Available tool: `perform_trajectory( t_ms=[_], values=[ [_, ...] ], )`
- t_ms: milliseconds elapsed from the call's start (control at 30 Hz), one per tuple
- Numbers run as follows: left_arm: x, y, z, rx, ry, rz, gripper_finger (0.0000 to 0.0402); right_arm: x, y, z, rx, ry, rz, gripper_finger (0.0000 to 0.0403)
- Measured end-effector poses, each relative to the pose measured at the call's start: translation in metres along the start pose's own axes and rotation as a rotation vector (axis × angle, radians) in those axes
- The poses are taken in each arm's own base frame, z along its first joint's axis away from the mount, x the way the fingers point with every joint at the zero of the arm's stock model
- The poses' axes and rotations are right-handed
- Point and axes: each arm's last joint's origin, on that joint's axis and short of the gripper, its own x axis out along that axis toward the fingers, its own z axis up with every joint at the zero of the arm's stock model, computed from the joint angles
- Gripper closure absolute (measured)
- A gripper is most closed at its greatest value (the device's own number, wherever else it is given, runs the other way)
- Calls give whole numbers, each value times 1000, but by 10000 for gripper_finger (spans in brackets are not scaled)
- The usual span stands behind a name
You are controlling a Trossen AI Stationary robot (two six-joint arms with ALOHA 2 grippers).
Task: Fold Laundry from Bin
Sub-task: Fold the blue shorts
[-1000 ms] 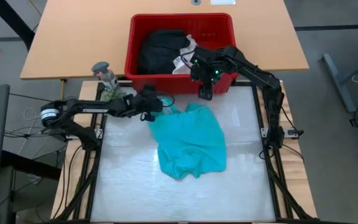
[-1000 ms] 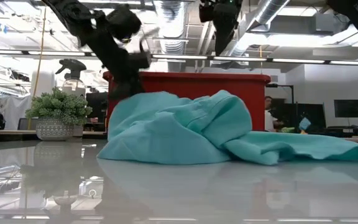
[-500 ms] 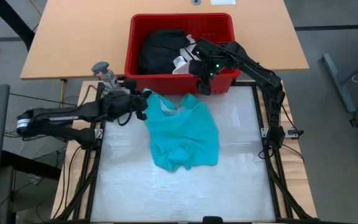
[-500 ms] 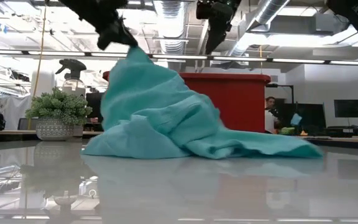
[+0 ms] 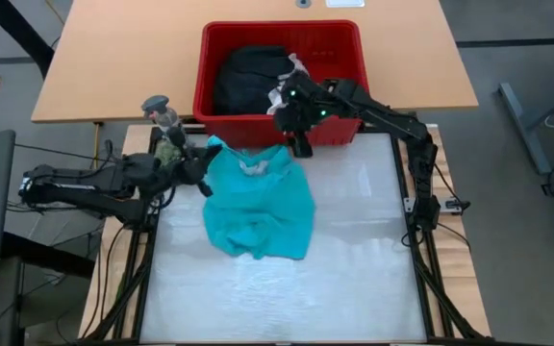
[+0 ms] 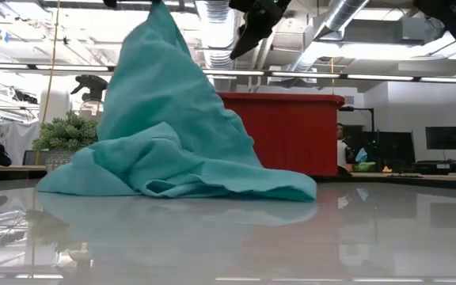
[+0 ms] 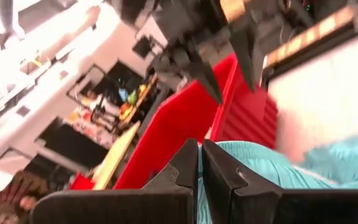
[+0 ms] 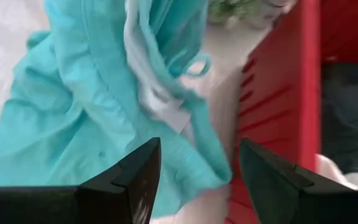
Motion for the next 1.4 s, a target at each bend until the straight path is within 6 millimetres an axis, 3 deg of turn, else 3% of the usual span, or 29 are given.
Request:
perform_trajectory(
  t_ms=[200,367,833,1400],
  values=[
    [-22,0,18,-41,-118,-68,401,25,17,-3,-33,55,75,163],
    [-36,-13,27,-40,-191,-173,401,49,29,-7,-110,65,108,163],
    [-60,-26,36,-99,-240,-288,401,122,37,-50,-262,47,103,163],
    [-61,-29,34,-156,-207,-306,401,149,59,-54,-314,-2,198,163]
  ],
)
